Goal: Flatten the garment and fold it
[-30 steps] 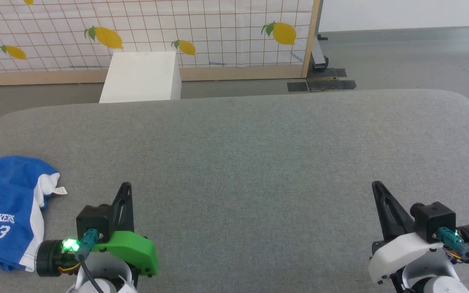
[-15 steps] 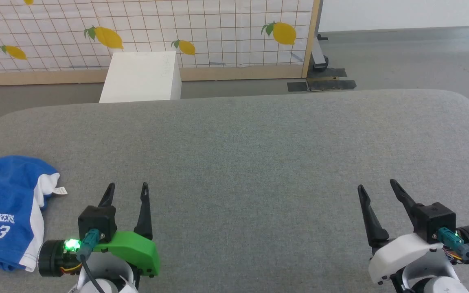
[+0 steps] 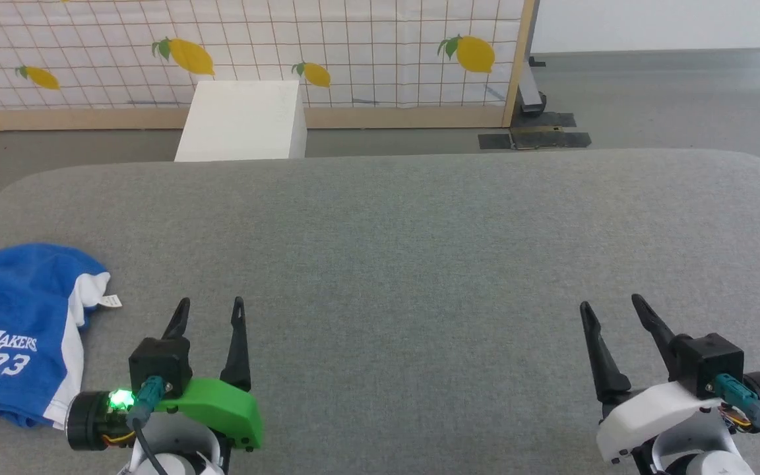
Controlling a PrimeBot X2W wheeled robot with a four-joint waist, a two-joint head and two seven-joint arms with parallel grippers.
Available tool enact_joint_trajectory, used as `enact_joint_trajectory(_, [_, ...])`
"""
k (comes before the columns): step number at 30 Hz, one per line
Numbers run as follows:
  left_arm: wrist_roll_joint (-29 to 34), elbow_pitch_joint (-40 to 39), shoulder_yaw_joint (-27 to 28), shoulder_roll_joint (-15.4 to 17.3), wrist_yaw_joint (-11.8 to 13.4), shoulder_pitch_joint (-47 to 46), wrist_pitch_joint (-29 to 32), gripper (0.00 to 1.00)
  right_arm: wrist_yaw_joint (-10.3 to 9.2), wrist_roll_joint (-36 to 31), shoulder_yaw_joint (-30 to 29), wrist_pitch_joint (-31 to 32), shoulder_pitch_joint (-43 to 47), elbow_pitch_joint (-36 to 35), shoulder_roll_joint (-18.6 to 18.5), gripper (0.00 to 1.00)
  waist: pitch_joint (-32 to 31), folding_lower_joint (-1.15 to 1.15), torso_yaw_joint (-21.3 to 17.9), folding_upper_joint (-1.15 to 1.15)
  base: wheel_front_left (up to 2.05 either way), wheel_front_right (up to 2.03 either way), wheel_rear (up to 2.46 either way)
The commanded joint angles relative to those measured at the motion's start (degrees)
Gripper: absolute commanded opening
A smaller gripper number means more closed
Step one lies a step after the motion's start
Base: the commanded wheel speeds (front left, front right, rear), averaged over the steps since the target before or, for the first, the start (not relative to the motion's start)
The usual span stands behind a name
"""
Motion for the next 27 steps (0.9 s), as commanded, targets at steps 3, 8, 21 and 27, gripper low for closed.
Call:
enact_joint_trajectory(3, [-0.62,0.35,-0.14,-0.06,0.63,0.32,-0.88,1.00,-0.02,0.91,0.12,-0.88,0.05,0.62,0.01,1.00,-0.01,0.00,0.84,0.00,0.00,0.00,0.00])
enact_joint_trajectory(8, [-0.89,0.56,-0.14,-0.08,0.83,0.58,-1.48,1.00,-0.02,1.61,0.20,-1.48,0.08,1.20,0.01,1.00,-0.08,0.00,2.16,0.00,0.00,0.00,0.00])
enact_joint_trajectory(21, [-1.40,1.17,-0.62,-0.10,1.20,0.98,-3.02,1.00,-0.03,3.50,0.51,-3.03,0.14,2.46,0.02,1.00,0.03,0.00,6.34,0.00,0.00,0.00,0.00])
enact_joint_trajectory(27, [-1.77,1.46,-0.82,-0.12,1.42,1.14,-3.72,1.00,-0.03,4.34,0.58,-3.74,0.14,3.09,0.02,1.00,0.13,0.00,8.61,0.00,0.00,0.00,0.00])
